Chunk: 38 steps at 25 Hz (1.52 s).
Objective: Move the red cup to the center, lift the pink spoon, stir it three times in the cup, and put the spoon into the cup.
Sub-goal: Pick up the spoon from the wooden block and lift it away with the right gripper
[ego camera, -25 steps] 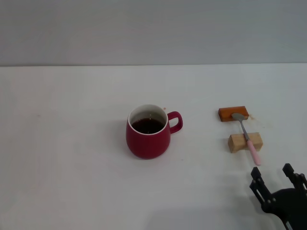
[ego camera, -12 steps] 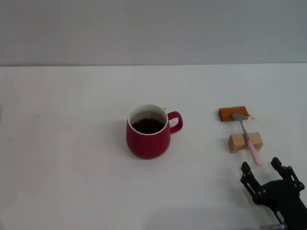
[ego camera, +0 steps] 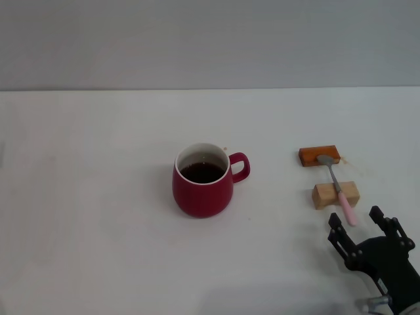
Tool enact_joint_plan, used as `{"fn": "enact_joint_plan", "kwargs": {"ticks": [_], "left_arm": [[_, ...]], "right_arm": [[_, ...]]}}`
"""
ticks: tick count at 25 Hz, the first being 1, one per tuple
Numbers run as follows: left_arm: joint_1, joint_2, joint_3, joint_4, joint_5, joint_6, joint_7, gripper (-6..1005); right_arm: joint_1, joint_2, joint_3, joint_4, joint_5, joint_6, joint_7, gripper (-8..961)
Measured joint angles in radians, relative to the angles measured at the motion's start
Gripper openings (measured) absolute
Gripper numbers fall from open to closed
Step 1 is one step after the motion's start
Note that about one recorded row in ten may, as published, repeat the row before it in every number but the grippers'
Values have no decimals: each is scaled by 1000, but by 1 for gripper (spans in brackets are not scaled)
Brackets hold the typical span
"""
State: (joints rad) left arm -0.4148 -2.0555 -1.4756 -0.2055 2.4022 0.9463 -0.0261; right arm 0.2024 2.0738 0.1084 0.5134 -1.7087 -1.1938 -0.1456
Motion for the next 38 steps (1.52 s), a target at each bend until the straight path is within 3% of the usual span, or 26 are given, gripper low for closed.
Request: {"fn": "enact_joint_plan", "kwargs": {"ticks": [15,38], "left_arm": [[-2,1,0,0,0,-1,0,846],[-4,6,-3,9,0,0,3,844]], "right_arm": [[59,3,23,-22,0,74,0,774],[60,9,47,-16,-3,75,0,708]]}}
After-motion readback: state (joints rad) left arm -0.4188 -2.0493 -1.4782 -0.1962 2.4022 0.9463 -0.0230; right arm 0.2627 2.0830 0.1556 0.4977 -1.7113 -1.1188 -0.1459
